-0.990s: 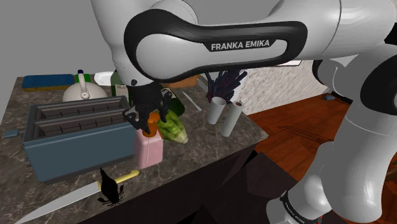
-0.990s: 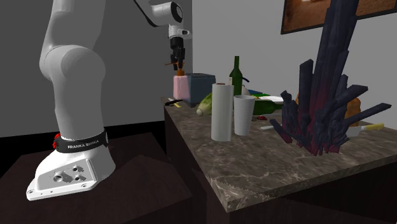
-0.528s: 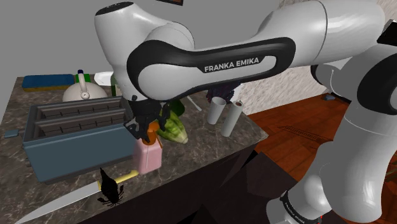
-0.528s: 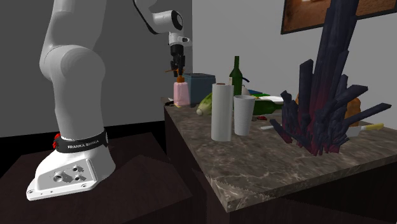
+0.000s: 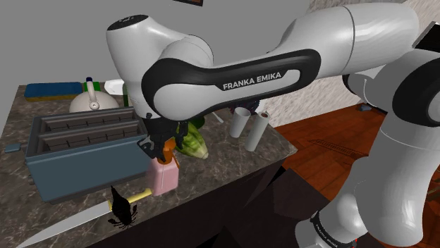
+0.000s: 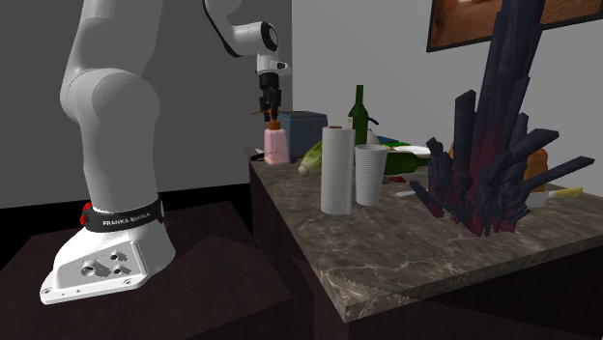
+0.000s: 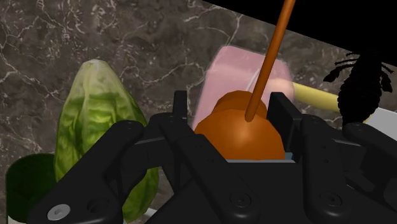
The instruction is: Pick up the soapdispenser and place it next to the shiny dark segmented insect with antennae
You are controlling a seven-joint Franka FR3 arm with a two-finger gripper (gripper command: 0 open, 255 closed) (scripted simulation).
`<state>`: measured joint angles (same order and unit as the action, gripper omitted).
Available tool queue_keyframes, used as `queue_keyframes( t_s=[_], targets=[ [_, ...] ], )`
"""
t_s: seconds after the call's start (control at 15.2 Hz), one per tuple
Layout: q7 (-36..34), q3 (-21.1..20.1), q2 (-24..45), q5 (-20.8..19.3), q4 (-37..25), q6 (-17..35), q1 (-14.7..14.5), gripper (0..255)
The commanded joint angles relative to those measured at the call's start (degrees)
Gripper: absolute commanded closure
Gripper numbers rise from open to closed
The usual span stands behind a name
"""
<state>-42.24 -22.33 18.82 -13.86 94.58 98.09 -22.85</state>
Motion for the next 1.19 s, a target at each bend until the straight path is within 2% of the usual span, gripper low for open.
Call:
queue_keyframes(
  t_s=[0.0, 0.07, 0.13, 0.46, 0.73, 1.12],
  targets=[
    [0.0, 0.0, 0.0, 0.0, 0.01, 0.02, 0.0, 255],
    [0.0, 0.0, 0.0, 0.0, 0.01, 0.02, 0.0, 255],
    [0.0, 0.0, 0.0, 0.0, 0.01, 0.02, 0.0, 0],
    [0.0, 0.0, 0.0, 0.0, 0.01, 0.02, 0.0, 0],
    [0.26, -0.35, 1.2, -0.04, -8.75, -7.62, -1.29, 0],
    [0.27, -0.35, 1.2, -0.04, -8.75, -7.62, -1.29, 0]
  ],
)
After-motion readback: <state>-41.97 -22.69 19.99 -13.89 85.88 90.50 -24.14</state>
